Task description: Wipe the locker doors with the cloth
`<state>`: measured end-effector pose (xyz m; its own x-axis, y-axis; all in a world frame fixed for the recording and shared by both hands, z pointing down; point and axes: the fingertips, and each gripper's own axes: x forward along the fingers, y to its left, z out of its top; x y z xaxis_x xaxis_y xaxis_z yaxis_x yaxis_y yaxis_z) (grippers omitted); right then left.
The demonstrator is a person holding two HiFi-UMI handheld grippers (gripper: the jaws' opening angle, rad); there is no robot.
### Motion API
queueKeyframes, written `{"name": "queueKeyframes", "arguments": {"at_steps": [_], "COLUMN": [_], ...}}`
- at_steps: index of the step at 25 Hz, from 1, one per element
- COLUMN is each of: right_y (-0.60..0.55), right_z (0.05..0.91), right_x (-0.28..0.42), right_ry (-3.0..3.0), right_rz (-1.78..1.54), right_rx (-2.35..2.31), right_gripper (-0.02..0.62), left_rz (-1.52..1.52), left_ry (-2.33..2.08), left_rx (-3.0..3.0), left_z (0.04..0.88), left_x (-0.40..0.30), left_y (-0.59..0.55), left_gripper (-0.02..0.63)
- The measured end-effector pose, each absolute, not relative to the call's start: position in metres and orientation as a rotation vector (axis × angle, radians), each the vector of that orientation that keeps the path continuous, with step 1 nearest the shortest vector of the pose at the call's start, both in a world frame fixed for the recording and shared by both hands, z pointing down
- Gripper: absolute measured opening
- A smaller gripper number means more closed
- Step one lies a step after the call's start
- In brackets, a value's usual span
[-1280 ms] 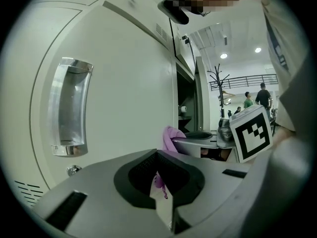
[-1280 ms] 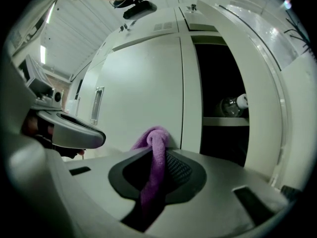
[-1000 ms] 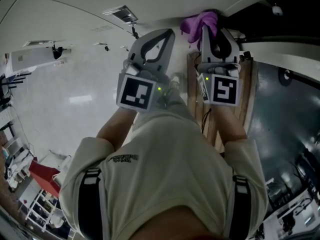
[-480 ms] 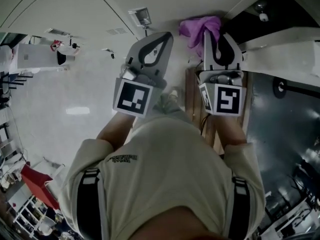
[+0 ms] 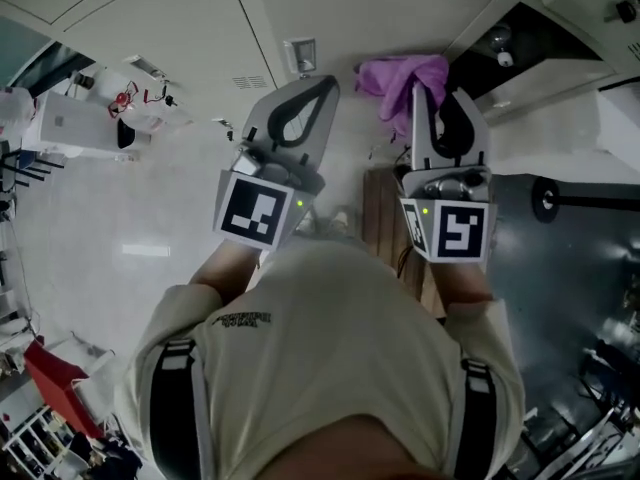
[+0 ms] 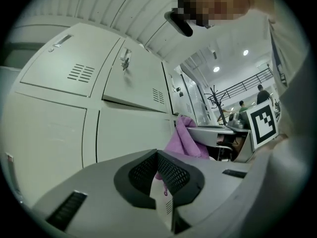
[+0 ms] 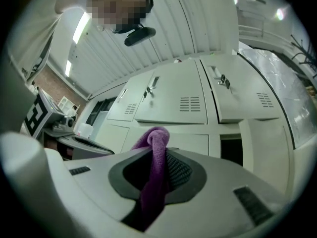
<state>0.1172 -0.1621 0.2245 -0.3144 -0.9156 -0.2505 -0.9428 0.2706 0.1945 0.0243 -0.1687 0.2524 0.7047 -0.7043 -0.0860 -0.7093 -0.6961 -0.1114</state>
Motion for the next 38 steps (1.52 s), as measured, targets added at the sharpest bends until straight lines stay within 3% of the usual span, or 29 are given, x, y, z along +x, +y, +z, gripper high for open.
{"name": "queueKeyframes", "arguments": {"at_steps": [19,38], "right_y": [-0.111,-0.112], "right_z": [0.184,0.188], "right_x": [0.081,0.076], "right_ry": [2.434,2.455], "right_rz": [0.619,0.639], "right_rx": [-1.621,-1.652], "right_gripper": [0.057,0.054], "left_rz": [0.149,0.149], "left_ry": [1.207,1.181], "left_rx": [-2.669,-2.68], "left_z": [0.213,0.213], "left_x": [-0.023,-0.024], "left_y": [-0.129,-0.13], "left_gripper": [0.002,0.002]}}
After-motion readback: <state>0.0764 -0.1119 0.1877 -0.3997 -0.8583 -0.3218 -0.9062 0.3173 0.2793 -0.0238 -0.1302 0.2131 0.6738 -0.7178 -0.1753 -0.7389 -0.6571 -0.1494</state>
